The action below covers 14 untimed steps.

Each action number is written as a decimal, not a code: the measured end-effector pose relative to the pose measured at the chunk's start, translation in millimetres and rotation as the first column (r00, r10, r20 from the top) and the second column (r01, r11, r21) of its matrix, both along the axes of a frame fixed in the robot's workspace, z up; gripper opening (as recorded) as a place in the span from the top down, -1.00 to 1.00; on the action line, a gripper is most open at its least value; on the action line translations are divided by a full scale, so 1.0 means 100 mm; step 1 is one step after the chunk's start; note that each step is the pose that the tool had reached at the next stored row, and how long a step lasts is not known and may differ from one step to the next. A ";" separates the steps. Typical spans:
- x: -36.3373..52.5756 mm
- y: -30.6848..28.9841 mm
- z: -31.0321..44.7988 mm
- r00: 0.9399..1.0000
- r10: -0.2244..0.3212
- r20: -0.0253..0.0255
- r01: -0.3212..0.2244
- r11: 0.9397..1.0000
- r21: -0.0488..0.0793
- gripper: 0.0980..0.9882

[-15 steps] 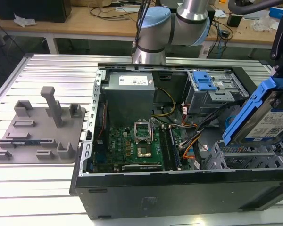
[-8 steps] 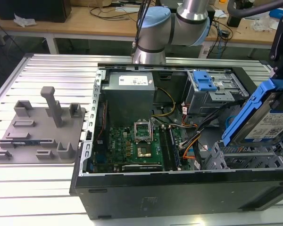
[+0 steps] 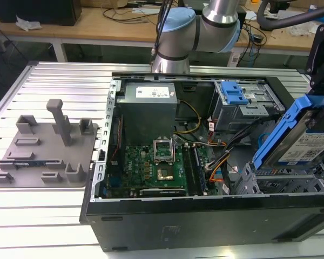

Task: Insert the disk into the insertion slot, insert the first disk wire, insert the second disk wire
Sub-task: 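Insert the disk into the insertion slot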

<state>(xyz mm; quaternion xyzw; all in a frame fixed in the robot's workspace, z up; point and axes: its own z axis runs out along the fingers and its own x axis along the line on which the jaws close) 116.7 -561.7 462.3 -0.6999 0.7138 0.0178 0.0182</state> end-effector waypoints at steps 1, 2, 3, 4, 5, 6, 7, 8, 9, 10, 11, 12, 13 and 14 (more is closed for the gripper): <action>0.000 0.000 -0.005 1.000 -0.001 0.000 0.001 1.000 0.000 0.40; 0.000 0.000 -0.010 1.000 -0.002 0.000 0.002 1.000 0.000 0.40; 0.000 0.000 -0.018 1.000 -0.002 0.000 0.002 1.000 0.000 0.40; 0.000 0.000 -0.024 1.000 -0.003 0.000 0.003 1.000 0.000 0.40; 0.000 0.000 -0.035 1.000 -0.004 0.000 0.004 1.000 0.000 0.40; 0.000 0.000 -0.043 1.000 -0.004 0.000 0.004 1.000 0.000 0.40; 0.000 0.000 -0.049 1.000 -0.004 0.000 0.004 1.000 0.000 0.40; 0.000 0.000 -0.060 1.000 -0.005 0.000 0.005 1.000 0.000 0.40; 0.001 0.000 -0.074 1.000 -0.005 0.000 0.005 1.000 0.000 0.40; 0.004 0.000 -0.089 1.000 -0.005 0.000 0.005 1.000 0.000 0.40; 0.005 0.000 -0.096 1.000 -0.005 0.000 0.005 1.000 0.000 0.40; 0.006 0.000 -0.104 1.000 -0.005 0.000 0.005 1.000 0.000 0.40; 0.007 0.000 -0.116 1.000 -0.005 0.000 0.005 1.000 0.000 0.40; 0.008 0.000 -0.125 1.000 -0.005 0.000 0.005 1.000 0.000 0.40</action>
